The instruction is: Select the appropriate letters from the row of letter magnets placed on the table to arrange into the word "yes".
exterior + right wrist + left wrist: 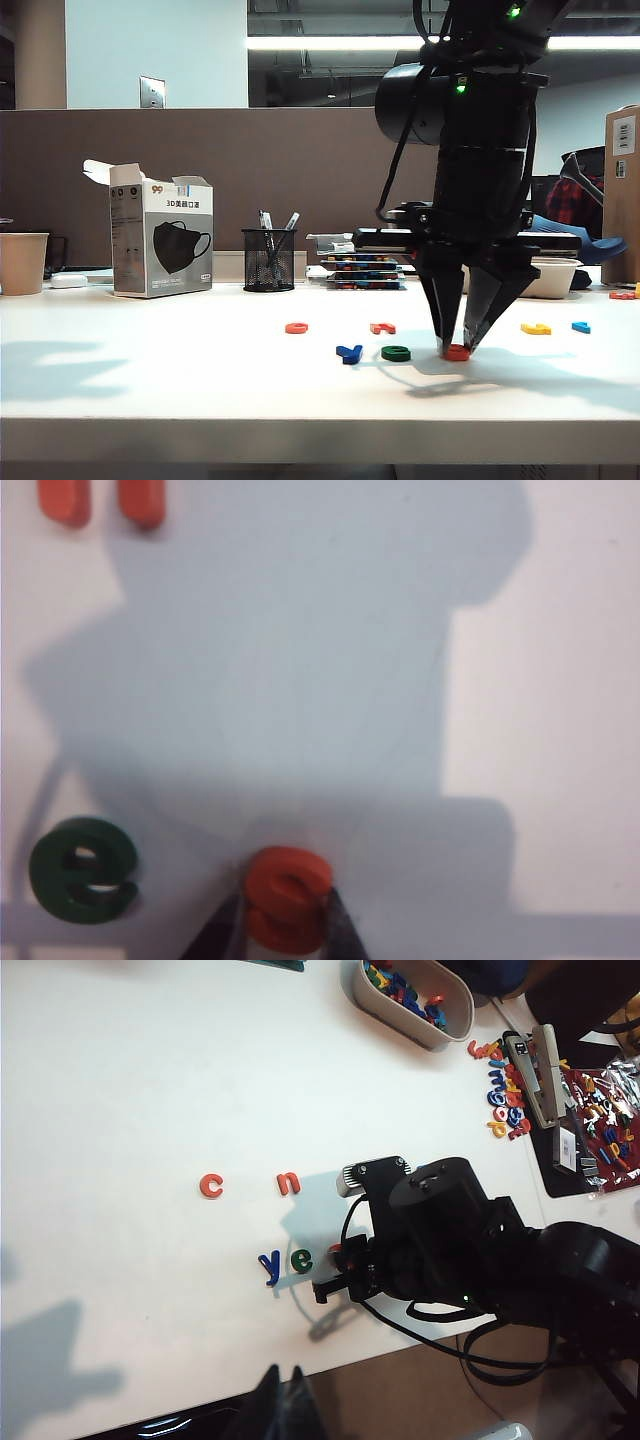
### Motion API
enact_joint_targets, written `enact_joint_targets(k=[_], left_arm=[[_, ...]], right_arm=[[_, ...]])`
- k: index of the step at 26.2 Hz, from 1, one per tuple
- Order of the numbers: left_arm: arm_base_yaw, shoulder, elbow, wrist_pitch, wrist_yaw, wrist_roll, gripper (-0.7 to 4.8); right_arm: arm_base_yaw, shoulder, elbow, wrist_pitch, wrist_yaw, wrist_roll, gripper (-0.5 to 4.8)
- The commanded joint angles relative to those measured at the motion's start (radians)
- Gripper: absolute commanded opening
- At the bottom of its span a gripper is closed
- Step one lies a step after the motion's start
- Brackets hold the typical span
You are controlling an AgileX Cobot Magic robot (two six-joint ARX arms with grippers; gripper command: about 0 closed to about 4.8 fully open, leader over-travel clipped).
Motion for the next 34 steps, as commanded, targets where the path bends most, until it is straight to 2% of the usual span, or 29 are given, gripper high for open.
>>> enact_joint_targets(k=[1,8,11,15,17,26,34], left_arm=[[-0.001,-0.002,0.003,0.007,-0.003,0.003,-0.05],[-0.001,-0.002,0.003,0.007,-0.003,0.003,-0.05],[-0.001,-0.002,0.003,0.007,-0.003,0.003,-0.05],[-0.001,-0.002,0.003,0.007,-0.003,0.003,-0.05],[-0.001,-0.002,0.003,0.007,-0.003,0.003,-0.05],[-0.001,-0.002,0.003,0.007,-0.003,0.003,-0.05],[-0.001,-0.002,0.003,0.007,-0.003,0.003,-0.05]], right_arm=[[0.0,0.007,-0.003,-0.014,0.007,-0.003,0.58],[0.0,0.007,-0.002,-0.037,0.0,-0.006,0.68],[0.0,0.007,-0.002,-0.035,-0.001,-0.006,1.22],[0.0,0.006,0.0,-0.031,-0.001,-0.006,1.27],[0.0,0.006,0.003,-0.03,0.0,-0.006,1.6],[-0.001,0.006,0.079,-0.047,0.0,-0.01,1.63],[-0.001,0.006,0.229,-0.175,0.027,-0.037,1.44]])
